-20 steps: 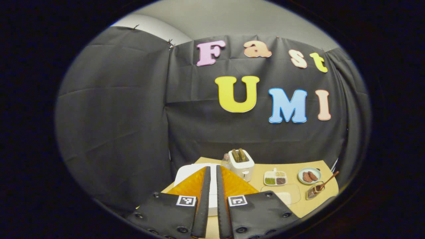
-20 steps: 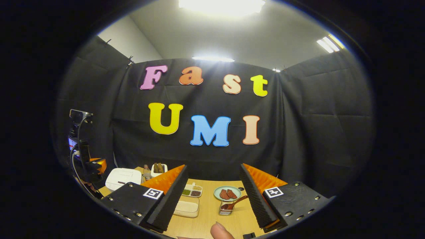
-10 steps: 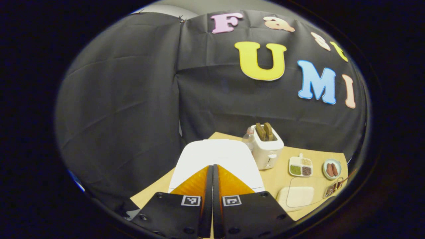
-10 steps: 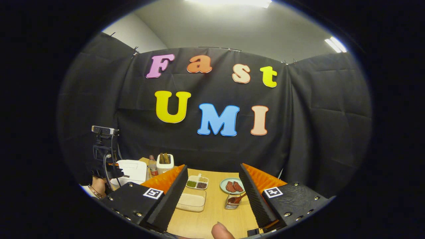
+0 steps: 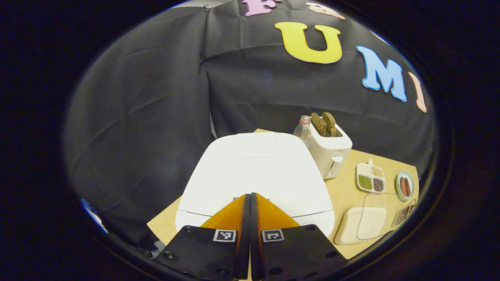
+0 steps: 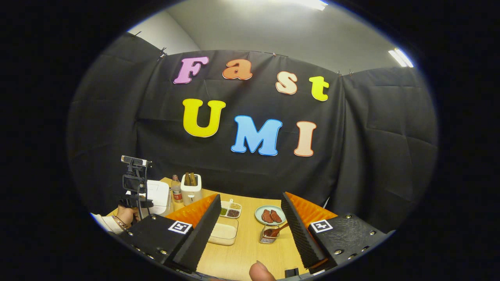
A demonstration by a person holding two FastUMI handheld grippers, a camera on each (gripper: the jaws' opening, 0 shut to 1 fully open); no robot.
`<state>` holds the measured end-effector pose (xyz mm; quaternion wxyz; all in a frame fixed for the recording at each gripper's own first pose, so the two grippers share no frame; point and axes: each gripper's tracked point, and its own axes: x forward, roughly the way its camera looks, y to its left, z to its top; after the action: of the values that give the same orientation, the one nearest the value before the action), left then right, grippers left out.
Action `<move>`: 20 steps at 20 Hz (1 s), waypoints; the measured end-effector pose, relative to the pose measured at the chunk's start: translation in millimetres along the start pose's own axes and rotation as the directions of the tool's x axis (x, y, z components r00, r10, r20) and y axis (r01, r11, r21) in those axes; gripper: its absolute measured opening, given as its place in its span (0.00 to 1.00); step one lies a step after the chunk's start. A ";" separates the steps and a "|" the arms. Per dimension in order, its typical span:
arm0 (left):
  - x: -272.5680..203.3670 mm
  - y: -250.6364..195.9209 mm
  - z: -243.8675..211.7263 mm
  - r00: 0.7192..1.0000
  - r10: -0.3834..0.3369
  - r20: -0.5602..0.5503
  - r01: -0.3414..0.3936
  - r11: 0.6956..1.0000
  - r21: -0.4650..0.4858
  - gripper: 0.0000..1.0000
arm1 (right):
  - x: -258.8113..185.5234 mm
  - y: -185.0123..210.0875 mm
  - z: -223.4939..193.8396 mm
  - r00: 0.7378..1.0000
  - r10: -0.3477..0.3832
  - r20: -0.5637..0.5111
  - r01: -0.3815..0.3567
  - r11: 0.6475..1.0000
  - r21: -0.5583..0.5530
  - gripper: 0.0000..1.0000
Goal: Close the left gripper, press the button to open the rice cooker; take a wooden spoon from the chopstick holder with the right hand, scoop a spoonful of rice and pour it into the rice cooker, then put the wooden spoon back into the chopstick holder.
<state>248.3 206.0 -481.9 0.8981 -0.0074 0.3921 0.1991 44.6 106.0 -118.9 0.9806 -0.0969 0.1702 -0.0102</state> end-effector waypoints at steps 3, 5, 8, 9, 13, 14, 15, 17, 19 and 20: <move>1.6 0.6 1.1 1.000 0.003 0.025 -0.004 0.999 0.041 0.07 | 0.9 2.5 -3.6 1.000 0.006 -0.004 -0.006 1.000 -0.009 0.94; 1.3 -0.6 -0.4 1.000 0.000 0.011 0.000 0.999 0.038 0.11 | 0.1 4.1 -4.9 1.000 0.009 -0.008 -0.009 1.000 0.002 0.94; -9.0 4.1 16.6 0.997 -0.015 0.075 0.016 1.000 -0.011 0.10 | -0.8 2.1 -3.8 1.000 0.005 -0.005 -0.005 1.000 -0.004 0.94; -14.2 6.4 25.7 0.993 -0.016 0.113 0.018 1.000 -0.018 0.10 | -1.2 0.6 -5.2 1.000 0.002 -0.004 -0.002 1.000 -0.005 0.95; -34.8 10.5 60.8 0.974 -0.004 0.226 0.001 1.000 0.012 0.10 | -2.5 1.9 -8.5 1.000 0.006 -0.013 -0.006 1.000 0.015 0.95; -40.3 10.9 67.1 0.970 -0.007 0.243 0.004 1.000 0.015 0.10 | -2.9 0.8 -8.6 1.000 0.005 -0.012 -0.005 1.000 0.014 0.94; -44.9 11.6 71.2 0.968 -0.010 0.252 0.008 1.000 0.012 0.10 | -4.0 1.1 -8.6 1.000 0.005 -0.011 -0.005 1.000 0.013 0.94; -51.6 15.1 80.0 0.964 -0.012 0.267 0.014 1.000 -0.005 0.10 | -5.6 -0.7 -8.8 1.000 0.003 -0.006 -0.003 1.000 0.015 0.94; -56.5 17.6 75.6 0.967 -0.019 0.254 0.027 0.999 -0.029 0.10 | -6.2 -2.9 -10.4 1.000 -0.001 -0.006 0.001 1.000 0.019 0.94; -58.3 21.0 72.0 0.970 -0.017 0.244 0.025 0.999 -0.033 0.12 | -5.8 -4.1 -10.7 1.000 -0.004 -0.007 0.004 1.000 0.021 0.94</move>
<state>255.4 217.0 -387.8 0.9412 -0.0031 0.2754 0.1960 35.6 100.3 -126.0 0.9810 -0.0867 0.1732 -0.0144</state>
